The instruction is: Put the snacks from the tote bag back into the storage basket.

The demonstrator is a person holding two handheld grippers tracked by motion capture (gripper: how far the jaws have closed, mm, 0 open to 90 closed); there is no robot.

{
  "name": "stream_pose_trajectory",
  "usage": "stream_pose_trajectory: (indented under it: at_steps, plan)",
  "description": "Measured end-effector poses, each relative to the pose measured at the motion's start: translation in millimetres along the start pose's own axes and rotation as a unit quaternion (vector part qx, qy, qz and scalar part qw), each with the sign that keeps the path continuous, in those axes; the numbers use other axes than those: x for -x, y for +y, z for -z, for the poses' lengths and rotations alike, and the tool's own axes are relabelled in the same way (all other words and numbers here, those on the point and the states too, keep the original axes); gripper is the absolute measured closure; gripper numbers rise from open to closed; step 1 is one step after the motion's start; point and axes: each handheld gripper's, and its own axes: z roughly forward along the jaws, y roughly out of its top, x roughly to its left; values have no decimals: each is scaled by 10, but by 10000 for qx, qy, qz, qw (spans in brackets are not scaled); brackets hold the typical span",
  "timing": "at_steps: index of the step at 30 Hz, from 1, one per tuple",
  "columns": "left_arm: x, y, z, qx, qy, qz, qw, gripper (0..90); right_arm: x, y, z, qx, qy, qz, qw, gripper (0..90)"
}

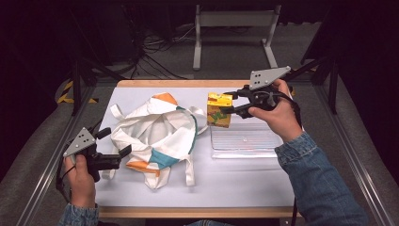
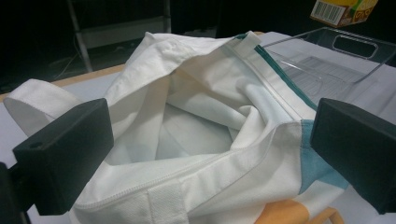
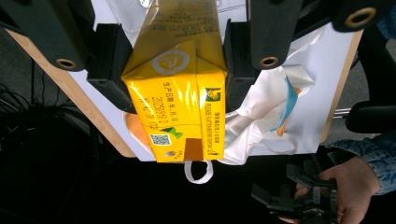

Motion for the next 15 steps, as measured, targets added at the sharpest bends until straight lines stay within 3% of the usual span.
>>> stream_pose_trajectory:
  at_steps: [15]
  plan:
    - [14,-5,-15,20,-28,-20,10000,2,70,-236,185,-151,-210,33,9997,515]
